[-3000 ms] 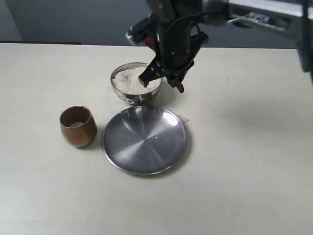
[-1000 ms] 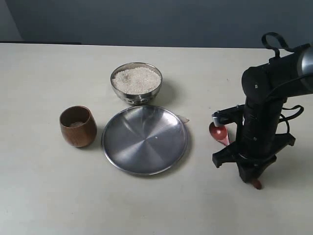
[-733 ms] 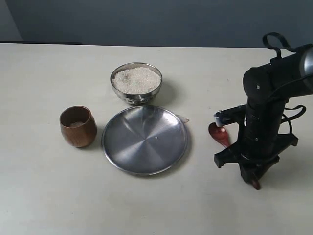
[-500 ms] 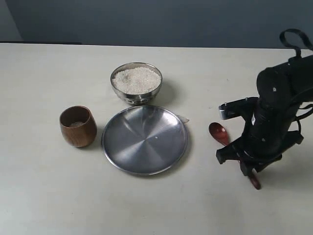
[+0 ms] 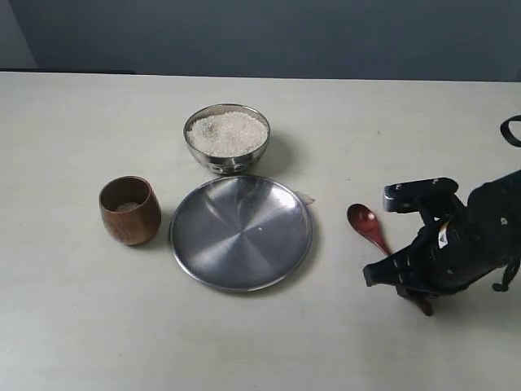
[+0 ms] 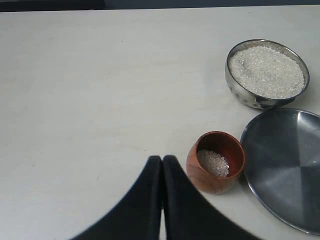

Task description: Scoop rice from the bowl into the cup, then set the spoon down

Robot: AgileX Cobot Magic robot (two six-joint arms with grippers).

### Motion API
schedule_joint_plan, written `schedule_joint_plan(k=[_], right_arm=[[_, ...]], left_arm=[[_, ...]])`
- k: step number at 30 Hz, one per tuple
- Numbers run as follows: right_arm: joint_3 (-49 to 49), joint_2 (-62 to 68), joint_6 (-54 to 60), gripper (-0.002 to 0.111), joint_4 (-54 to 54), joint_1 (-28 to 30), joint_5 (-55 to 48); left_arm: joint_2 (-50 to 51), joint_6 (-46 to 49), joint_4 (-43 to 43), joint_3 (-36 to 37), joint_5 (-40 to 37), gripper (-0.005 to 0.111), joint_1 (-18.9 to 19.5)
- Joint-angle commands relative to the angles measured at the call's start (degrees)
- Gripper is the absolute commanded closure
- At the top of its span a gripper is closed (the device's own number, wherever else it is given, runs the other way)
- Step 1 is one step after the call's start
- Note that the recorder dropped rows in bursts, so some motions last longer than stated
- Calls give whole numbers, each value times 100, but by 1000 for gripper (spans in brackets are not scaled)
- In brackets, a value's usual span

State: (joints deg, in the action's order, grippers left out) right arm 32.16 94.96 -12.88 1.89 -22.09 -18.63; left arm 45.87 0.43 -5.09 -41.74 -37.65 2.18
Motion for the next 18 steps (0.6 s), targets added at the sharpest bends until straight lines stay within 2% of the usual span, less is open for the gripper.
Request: schedule_joint_plan(k=[1, 2, 3, 4, 8, 11, 16, 18], right_arm=[[-405, 5, -131, 84, 54, 34, 689], [-487, 5, -131, 90, 54, 34, 790], [-637, 5, -131, 106, 54, 34, 975], [-684, 5, -131, 108, 54, 34, 1029], [-700, -40, -108, 109, 54, 34, 752], [-142, -269, 338, 109, 54, 34, -441], [1228, -583, 841, 109, 54, 34, -2047], [2297, -587, 1230, 109, 69, 34, -3116]], left_arm=[[13, 1, 7, 5, 19, 106, 13], [13, 1, 7, 5, 19, 106, 13], [13, 1, 7, 5, 19, 106, 13], [13, 1, 7, 5, 19, 106, 13], [13, 1, 7, 5, 34, 106, 13], [13, 1, 7, 5, 34, 106, 13], [13, 1, 7, 5, 34, 106, 13], [13, 1, 7, 5, 34, 106, 13]])
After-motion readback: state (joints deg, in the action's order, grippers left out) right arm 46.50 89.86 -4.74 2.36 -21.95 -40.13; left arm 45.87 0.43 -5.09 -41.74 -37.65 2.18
